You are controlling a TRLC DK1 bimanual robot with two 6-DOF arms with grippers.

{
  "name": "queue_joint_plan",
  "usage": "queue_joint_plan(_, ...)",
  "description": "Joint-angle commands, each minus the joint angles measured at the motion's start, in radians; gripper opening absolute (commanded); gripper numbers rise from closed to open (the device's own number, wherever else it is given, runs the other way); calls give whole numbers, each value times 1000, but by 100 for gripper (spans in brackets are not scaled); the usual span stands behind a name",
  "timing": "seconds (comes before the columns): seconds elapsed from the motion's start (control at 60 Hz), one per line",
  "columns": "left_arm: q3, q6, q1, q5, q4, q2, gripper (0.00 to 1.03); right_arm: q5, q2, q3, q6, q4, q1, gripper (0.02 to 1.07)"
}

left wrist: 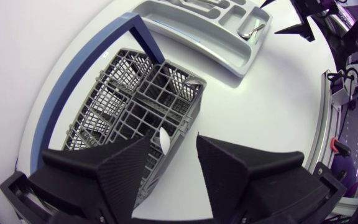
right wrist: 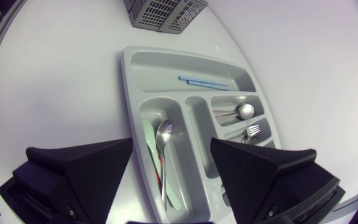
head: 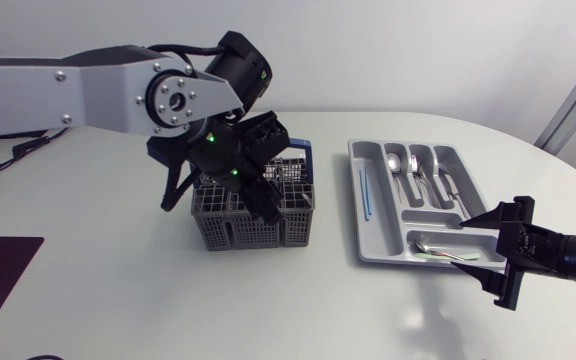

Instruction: Unload the cutlery basket into the drawer organizer.

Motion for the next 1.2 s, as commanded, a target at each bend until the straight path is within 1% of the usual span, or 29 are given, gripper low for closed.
queue_joint_plan(0.0,35,-15,-7,-18,-12,30,50,-11,13,-22,-12,-14,-7,92)
queue_joint_plan(0.033,35,-15,-7,-23,-12,33,46,-11,13,-22,-12,-14,-9,92)
queue_joint_plan(0.217,45,-19,-10,-33,-12,56,33,-13,13,-28,-12,-14,-12,92)
queue_joint_plan(0.35,43,-19,-10,-35,-12,71,32,-13,11,-31,-15,-14,-13,92)
queue_joint_plan(0.383,43,-19,-10,-37,-12,73,29,-13,11,-31,-15,-14,-15,92)
queue_joint_plan(0.433,45,-19,-9,-37,-12,73,29,-13,10,-33,-18,-15,-16,92)
queue_joint_plan(0.567,51,-19,-6,-41,-11,80,15,-15,8,-34,-20,-15,-18,92)
queue_joint_plan(0.65,49,-19,-6,-44,-11,86,15,-15,6,-36,-18,-17,-18,92)
queue_joint_plan(0.7,49,-19,-9,-60,-11,91,14,-16,6,-36,-20,-15,-19,92)
queue_joint_plan(0.933,43,-18,-12,-72,-11,97,10,-19,6,-37,-21,-15,-26,92)
queue_joint_plan(1.083,40,-19,-13,-75,-11,94,6,-19,6,-36,-21,-15,-26,92)
queue_joint_plan(1.117,38,-19,-15,-75,-11,93,3,-19,6,-36,-21,-15,-26,92)
queue_joint_plan(1.183,37,-19,-18,-75,-11,90,3,-19,8,-36,-21,-15,-26,92)
